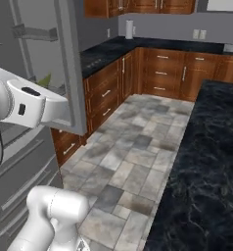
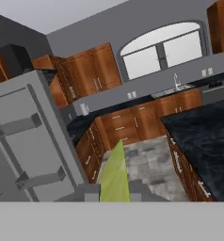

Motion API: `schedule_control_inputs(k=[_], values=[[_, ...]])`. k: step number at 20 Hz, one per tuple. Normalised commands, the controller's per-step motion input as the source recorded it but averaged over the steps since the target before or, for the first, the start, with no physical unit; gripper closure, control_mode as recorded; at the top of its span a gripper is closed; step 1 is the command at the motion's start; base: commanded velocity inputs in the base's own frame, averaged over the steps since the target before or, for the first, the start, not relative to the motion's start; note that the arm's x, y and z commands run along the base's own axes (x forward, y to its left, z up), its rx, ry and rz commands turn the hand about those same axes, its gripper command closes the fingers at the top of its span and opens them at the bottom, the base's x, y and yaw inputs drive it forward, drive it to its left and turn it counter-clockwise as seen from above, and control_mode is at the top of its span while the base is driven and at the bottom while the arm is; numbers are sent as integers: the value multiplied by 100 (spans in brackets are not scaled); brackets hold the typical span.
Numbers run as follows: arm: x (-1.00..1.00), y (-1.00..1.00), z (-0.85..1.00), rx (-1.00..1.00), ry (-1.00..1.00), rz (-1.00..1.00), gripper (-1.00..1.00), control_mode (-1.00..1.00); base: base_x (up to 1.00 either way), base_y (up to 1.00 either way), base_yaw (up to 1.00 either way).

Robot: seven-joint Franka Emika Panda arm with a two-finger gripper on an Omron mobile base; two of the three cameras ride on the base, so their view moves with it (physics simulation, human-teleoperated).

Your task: There is a bowl on the dining counter. Grab a lemon wedge from the fridge and place it in the bowl. Then get the liquor bottle and glass cup from the cabinet and place them next to the bowl.

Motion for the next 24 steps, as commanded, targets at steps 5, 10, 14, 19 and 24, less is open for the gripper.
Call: schedule_control_inputs(k=[5,10,14,19,24], values=[[0,0,0,0,0,0,100,100,-100,-8,-5],[0,0,0,0,0,0,100,100,-100,-20,-2],[0,0,0,0,0,0,100,100,-100,-17,-2],[0,0,0,0,0,0,100,100,-100,-37,-2],[0,0,0,0,0,0,100,100,-100,-53,-2]])
